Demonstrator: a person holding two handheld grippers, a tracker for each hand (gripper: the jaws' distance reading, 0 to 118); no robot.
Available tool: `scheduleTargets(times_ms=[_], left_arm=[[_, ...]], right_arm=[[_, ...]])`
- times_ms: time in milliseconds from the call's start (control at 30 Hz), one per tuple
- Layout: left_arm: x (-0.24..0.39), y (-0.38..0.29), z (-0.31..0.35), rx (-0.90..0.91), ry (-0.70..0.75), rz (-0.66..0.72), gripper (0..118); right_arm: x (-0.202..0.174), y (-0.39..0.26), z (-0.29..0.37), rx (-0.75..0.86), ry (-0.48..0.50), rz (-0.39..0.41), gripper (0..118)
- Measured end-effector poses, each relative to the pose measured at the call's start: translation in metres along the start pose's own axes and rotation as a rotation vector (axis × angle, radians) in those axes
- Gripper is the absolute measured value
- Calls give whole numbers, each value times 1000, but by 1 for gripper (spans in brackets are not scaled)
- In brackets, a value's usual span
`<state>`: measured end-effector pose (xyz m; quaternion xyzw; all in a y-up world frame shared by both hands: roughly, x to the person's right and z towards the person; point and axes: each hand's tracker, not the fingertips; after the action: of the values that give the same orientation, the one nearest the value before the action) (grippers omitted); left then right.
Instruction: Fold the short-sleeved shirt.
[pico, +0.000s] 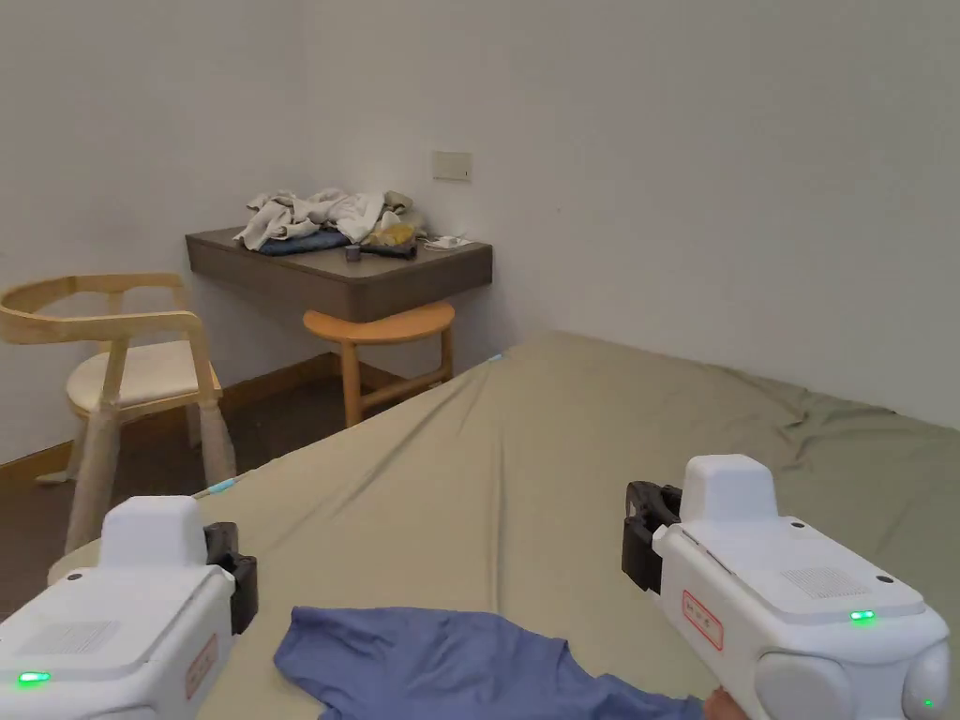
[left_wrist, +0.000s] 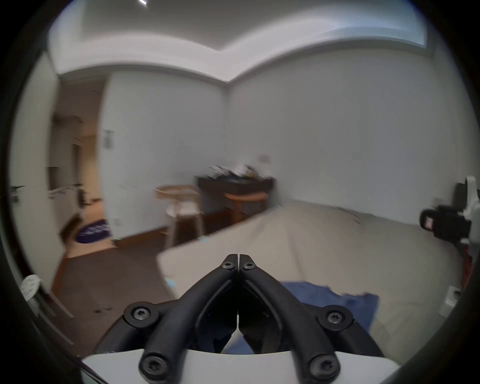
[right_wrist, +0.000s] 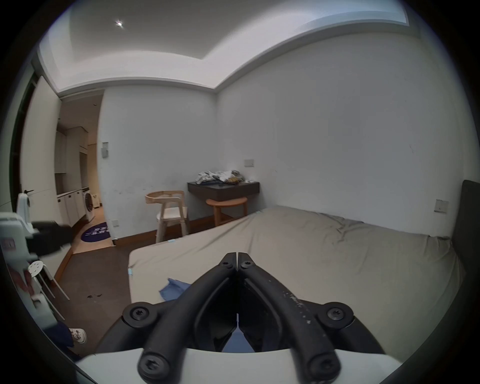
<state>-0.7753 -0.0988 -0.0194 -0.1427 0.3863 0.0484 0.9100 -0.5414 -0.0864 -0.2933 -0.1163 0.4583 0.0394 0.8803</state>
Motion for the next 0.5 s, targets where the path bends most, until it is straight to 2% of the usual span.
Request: scheduleTargets(times_ms=[100, 133, 200, 333, 433, 467, 500], left_arm=[[46, -44, -90, -267, -226, 130, 0], [62, -60, -116, -337, -280, 128, 0], [101, -88, -157, -440, -306, 4, 0], [140, -129, -211, -615, -348, -32, 0], [149, -150, -240, -662, -356, -51, 0], [151, -153, -244, -665, -343, -52, 2], [152, -155, -247, -684, -338, -49, 17]], right_arm=[[29, -21, -20, -60, -45, -26, 1], [37, -28, -26, -75, -61, -21, 1], [53, -40, -35, -118, -103, -7, 1], [81, -66, -59, -167, -123, -27, 1], [89, -74, -63, -190, -141, -31, 1], [93, -77, -65, -200, -144, -39, 1], [96, -80, -66, -207, -145, -50, 1]])
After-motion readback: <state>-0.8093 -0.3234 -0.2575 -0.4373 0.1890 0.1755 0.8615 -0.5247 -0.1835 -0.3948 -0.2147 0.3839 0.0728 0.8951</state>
